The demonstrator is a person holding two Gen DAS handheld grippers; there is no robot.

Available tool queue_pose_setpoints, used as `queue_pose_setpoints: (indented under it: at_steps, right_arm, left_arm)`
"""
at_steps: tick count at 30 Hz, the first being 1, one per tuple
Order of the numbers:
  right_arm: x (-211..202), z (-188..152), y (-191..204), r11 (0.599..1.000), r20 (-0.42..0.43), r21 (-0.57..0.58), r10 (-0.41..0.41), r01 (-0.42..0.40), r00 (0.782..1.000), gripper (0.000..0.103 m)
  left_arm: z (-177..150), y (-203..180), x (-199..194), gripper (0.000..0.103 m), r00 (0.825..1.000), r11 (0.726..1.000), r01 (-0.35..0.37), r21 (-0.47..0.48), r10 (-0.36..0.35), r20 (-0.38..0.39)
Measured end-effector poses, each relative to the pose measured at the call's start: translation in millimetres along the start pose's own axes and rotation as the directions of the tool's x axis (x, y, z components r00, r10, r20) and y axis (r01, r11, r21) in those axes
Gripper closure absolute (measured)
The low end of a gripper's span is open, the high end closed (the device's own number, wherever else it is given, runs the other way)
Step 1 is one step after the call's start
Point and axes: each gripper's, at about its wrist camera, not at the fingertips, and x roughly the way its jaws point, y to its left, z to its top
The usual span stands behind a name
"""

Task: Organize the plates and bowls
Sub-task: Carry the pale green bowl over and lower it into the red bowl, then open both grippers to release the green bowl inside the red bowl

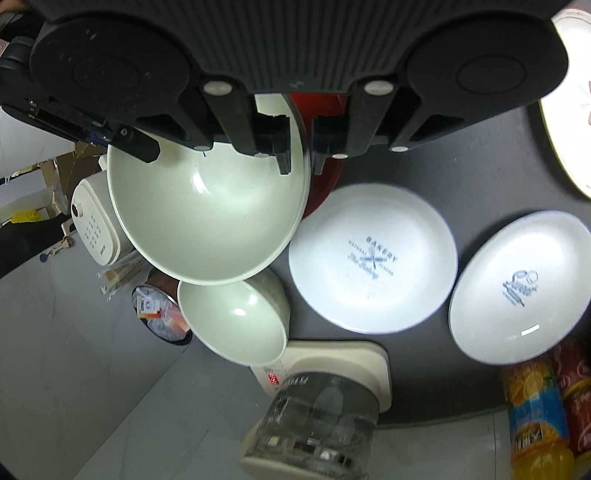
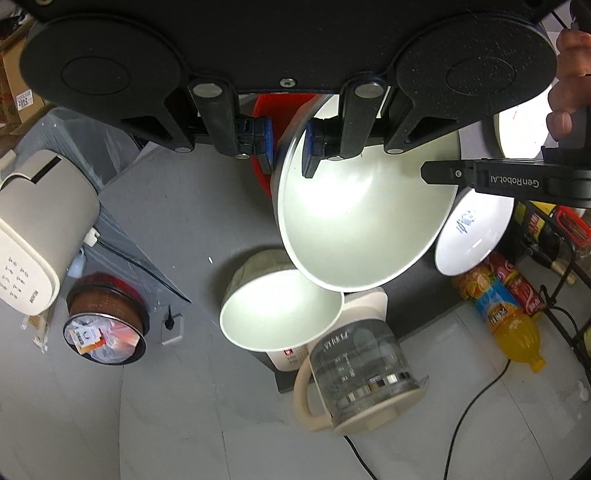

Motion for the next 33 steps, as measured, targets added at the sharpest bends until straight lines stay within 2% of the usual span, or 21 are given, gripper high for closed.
queue_pose_setpoints:
  at_steps: [14, 24, 27, 33]
  right_arm:
    - [27.8, -11.1, 0.6, 1.000, -0.081, 0.009, -0.025, 0.026, 0.996, 0.089]
    - [37.3, -7.7, 0.2, 0.999, -0.100, 0.008, -0.049, 0.050, 0.994, 0.093]
    - [38.6, -8.6, 1.8, 0.998, -0.099, 0.004, -0.056, 0.056, 0.994, 0.093]
    - [40.4, -8.6, 3.9, 0.997, -0.098, -0.008, -0.072, 0.072, 0.993, 0.094]
  left_arm:
    - [-4.8, 7.7, 25.2, 0.094, 0.996, 0.999, -0.038, -0.021, 0.037, -0.081]
    - [-1.0, 13.2, 19.8, 0.093, 0.994, 0.999, -0.007, -0.053, 0.001, -0.110]
    - [1.1, 14.2, 13.8, 0.093, 0.993, 0.999, 0.000, -0.049, -0.005, -0.115]
    - [8.2, 17.8, -1.9, 0.090, 0.997, 0.999, 0.004, -0.041, -0.007, -0.070]
